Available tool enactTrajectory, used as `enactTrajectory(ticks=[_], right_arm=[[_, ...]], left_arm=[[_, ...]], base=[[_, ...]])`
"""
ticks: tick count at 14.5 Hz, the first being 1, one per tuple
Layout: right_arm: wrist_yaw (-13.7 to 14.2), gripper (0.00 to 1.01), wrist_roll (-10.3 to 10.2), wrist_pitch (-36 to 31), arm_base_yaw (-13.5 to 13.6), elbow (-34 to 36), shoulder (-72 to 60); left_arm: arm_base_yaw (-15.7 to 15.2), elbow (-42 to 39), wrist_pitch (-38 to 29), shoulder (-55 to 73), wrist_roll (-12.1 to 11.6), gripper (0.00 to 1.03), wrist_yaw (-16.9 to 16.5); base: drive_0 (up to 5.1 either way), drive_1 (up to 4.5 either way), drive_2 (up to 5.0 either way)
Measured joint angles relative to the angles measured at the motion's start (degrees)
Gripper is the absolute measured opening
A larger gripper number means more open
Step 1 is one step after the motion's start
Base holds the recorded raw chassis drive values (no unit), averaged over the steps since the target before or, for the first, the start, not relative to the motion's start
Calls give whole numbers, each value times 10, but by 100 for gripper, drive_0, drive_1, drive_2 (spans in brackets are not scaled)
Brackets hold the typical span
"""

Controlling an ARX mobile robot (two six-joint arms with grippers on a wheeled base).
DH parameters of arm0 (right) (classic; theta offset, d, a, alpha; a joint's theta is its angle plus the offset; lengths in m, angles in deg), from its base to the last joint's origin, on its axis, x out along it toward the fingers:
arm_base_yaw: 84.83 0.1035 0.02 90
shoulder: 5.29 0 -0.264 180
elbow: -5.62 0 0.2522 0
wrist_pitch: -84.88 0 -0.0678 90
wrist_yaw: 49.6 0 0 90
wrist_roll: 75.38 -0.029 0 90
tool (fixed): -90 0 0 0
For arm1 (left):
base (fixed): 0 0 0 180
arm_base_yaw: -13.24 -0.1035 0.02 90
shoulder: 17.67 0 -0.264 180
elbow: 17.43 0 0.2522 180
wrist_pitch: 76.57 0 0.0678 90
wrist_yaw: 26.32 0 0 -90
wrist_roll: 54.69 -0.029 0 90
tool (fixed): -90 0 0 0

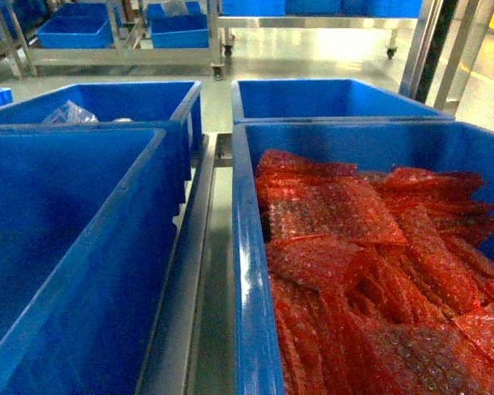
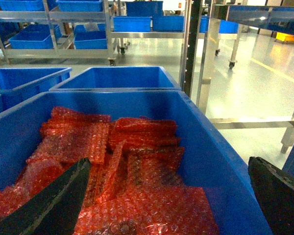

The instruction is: Pick blue part to blue bin on bottom shelf

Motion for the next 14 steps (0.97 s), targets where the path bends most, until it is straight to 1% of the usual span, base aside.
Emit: enactTrajectory(ticks=[14], right_arm=[[0,98,0,0,0,0,0]], left_arm=[[0,0,0,0,0,44,0]], base=[[0,0,0]])
